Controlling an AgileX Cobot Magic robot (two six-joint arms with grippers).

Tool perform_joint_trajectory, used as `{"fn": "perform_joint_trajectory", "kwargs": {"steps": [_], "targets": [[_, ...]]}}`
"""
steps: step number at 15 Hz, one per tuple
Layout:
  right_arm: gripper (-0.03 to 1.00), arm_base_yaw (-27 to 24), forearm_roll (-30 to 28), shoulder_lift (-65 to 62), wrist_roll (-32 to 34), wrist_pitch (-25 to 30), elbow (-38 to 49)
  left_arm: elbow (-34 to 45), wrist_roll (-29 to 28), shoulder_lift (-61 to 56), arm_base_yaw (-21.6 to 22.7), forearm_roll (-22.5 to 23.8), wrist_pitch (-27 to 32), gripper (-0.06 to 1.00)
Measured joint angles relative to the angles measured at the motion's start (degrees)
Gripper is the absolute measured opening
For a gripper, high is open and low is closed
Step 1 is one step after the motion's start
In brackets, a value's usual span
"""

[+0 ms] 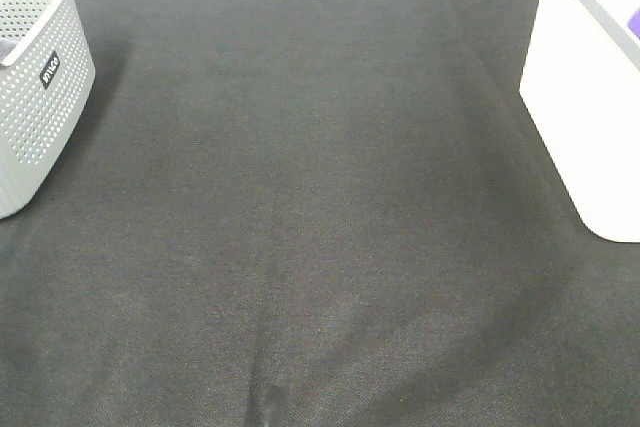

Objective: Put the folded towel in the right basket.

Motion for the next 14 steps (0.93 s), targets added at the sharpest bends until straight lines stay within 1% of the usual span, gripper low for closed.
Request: {"fn": "perform_joint_trajectory", "kwargs": {"steps": [1,2,4,5,6,7,8,9,10,12,14], "targets": [[0.92,0.0,0.17,0.0,-0.06,0.0,0.0,0.0,0.0,0.0,0.0,0.0,0.0,0.99],[0.95,0.0,0.57,0.0,-0.57,0.0,0.0,0.0,0.0,0.0,0.0,0.0,0.0,0.99],[0.96,0.86,1.2,-0.17,1.15,0.0,0.0,0.0,0.0,0.0,0.0,0.0,0.0,0.99],[0.97,2.75,0.74,-0.69,2.01,-0.06,0.0,0.0,0.0,0.0,0.0,0.0,0.0,0.99],[0.97,5.73,-0.06,-1.6,2.12,-0.06,0.0,0.0,0.0,0.0,0.0,0.0,0.0,0.99],[0.97,9.8,-0.8,-2.75,2.12,-0.06,0.0,0.0,0.0,0.0,0.0,0.0,0.0,0.99],[0.97,9.8,-0.8,-2.75,2.12,-0.06,0.0,0.0,0.0,0.0,0.0,0.0,0.0,0.99],[0.97,13.58,-1.66,-3.95,2.29,-0.06,0.0,0.0,0.0,0.0,0.0,0.0,0.0,0.99],[0.97,18.62,-2.98,-5.79,3.21,0.06,0.0,0.0,0.0,0.0,0.0,0.0,0.0,0.99],[0.97,22.06,-4.07,-8.59,4.24,0.0,0.63,0.0,0.0,0.0,0.0,0.0,0.0,0.99],[0.97,22.63,-3.04,-16.67,5.04,-0.11,10.14,0.0,0.0,0.0,0.0,0.0,0.0,0.99]]}}
